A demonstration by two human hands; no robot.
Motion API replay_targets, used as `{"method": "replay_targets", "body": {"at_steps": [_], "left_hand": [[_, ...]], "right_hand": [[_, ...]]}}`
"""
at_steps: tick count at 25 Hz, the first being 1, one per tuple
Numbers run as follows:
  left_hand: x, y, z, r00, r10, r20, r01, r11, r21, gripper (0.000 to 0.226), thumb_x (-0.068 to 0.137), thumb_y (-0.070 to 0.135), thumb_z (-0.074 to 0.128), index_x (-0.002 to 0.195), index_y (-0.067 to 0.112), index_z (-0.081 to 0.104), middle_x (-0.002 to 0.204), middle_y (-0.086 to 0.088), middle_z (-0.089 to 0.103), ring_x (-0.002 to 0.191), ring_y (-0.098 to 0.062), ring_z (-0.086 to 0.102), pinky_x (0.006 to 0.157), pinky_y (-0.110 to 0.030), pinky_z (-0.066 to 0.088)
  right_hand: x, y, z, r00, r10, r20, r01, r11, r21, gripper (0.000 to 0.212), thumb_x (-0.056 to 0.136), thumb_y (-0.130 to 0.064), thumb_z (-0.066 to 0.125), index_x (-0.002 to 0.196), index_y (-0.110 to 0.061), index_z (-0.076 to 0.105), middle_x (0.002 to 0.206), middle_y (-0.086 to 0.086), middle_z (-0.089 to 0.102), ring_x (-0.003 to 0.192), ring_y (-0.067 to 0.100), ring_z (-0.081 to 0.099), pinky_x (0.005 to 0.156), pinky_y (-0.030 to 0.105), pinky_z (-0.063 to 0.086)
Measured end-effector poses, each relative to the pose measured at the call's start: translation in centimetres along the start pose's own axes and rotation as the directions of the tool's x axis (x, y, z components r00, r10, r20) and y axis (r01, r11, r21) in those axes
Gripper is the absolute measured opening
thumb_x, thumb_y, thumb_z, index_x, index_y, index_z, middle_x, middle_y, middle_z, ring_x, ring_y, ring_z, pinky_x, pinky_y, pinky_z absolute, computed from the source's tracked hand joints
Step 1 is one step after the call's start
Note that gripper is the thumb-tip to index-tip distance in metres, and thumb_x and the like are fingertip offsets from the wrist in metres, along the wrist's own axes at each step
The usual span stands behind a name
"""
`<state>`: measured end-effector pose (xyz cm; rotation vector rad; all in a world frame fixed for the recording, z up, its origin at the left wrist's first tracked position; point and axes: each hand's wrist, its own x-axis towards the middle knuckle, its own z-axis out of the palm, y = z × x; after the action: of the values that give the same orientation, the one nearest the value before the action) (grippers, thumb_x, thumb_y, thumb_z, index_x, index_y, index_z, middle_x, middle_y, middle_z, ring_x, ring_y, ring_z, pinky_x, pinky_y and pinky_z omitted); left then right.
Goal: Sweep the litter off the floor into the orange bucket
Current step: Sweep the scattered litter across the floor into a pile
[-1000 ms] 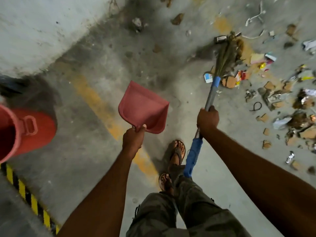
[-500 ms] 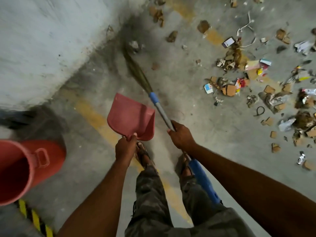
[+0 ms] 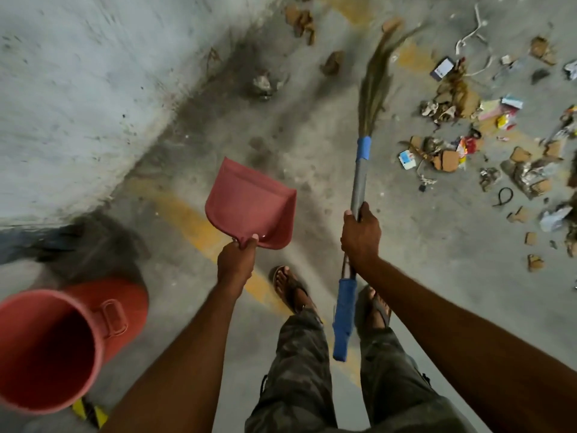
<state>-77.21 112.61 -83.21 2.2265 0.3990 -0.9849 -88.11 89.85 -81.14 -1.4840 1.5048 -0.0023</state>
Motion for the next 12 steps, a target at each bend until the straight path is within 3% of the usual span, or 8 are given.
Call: {"method": "replay_targets", "body": {"at_steps": [2, 4, 6, 7, 9, 12], "left_hand": [[0.5, 0.2, -1.2, 1.0, -0.014, -0.014, 0.013, 1.0, -0.012, 0.054, 0.088, 0.06, 0.061, 0.083, 0.007, 0.067, 0.065, -0.008, 0.061, 0.048, -0.027, 0.053, 0.053, -0.033, 0.044], [1.3, -0.3, -2.7, 0.999, -0.032, -0.041, 0.031, 0.999, -0.015, 0.058, 0.082, 0.064, 0.059, 0.082, 0.007, 0.067, 0.064, -0.008, 0.061, 0.047, -0.027, 0.053, 0.054, -0.034, 0.046], [2.1, -1.1, -4.4, 0.997, -0.05, -0.057, 0.05, 0.999, -0.012, 0.056, 0.084, 0.062, 0.06, 0.081, 0.007, 0.067, 0.064, -0.008, 0.061, 0.048, -0.027, 0.054, 0.055, -0.034, 0.047], [2.5, -1.5, -5.3, 0.996, -0.058, -0.063, 0.058, 0.998, -0.012, 0.055, 0.087, 0.06, 0.062, 0.082, 0.006, 0.068, 0.065, -0.009, 0.062, 0.049, -0.027, 0.055, 0.056, -0.034, 0.047], [3.1, -2.2, -6.8, 0.995, -0.072, -0.075, 0.07, 0.997, -0.033, 0.053, 0.091, 0.057, 0.064, 0.083, 0.005, 0.069, 0.065, -0.009, 0.063, 0.051, -0.027, 0.056, 0.057, -0.033, 0.047], [3.3, -2.9, -8.2, 0.993, -0.093, -0.069, 0.086, 0.991, -0.102, 0.048, 0.097, 0.048, 0.066, 0.082, 0.003, 0.066, 0.064, -0.008, 0.06, 0.051, -0.024, 0.052, 0.052, -0.029, 0.044]], "right_hand": [[-1.7, -0.5, 1.1, 0.991, -0.059, 0.123, 0.067, 0.996, -0.059, 0.055, 0.095, -0.045, 0.052, 0.148, -0.034, 0.043, 0.105, 0.008, 0.071, 0.091, 0.034, 0.072, 0.078, 0.053, 0.062], [-3.0, -2.4, 3.3, 0.942, -0.13, 0.308, 0.191, 0.966, -0.175, 0.049, 0.098, -0.034, 0.055, 0.147, -0.029, 0.048, 0.105, 0.012, 0.071, 0.086, 0.035, 0.071, 0.074, 0.052, 0.062], [-3.1, -5.3, 5.9, 0.869, -0.117, 0.48, 0.263, 0.932, -0.25, 0.031, 0.099, -0.026, 0.057, 0.13, -0.025, 0.058, 0.092, 0.009, 0.069, 0.072, 0.031, 0.068, 0.066, 0.046, 0.063], [-2.8, -6.7, 7.2, 0.84, -0.067, 0.538, 0.248, 0.93, -0.271, 0.021, 0.099, -0.021, 0.058, 0.119, -0.026, 0.058, 0.084, 0.007, 0.066, 0.062, 0.027, 0.064, 0.054, 0.038, 0.06], [-1.3, -8.5, 9.7, 0.839, 0.031, 0.544, 0.163, 0.938, -0.305, 0.015, 0.097, -0.014, 0.059, 0.11, -0.02, 0.062, 0.074, 0.008, 0.061, 0.046, 0.021, 0.056, 0.037, 0.025, 0.047], [0.8, -9.3, 12.7, 0.931, 0.159, 0.328, -0.077, 0.965, -0.25, 0.025, 0.094, -0.014, 0.057, 0.112, 0.001, 0.066, 0.078, 0.015, 0.067, 0.053, 0.029, 0.064, 0.046, 0.032, 0.053]]}}
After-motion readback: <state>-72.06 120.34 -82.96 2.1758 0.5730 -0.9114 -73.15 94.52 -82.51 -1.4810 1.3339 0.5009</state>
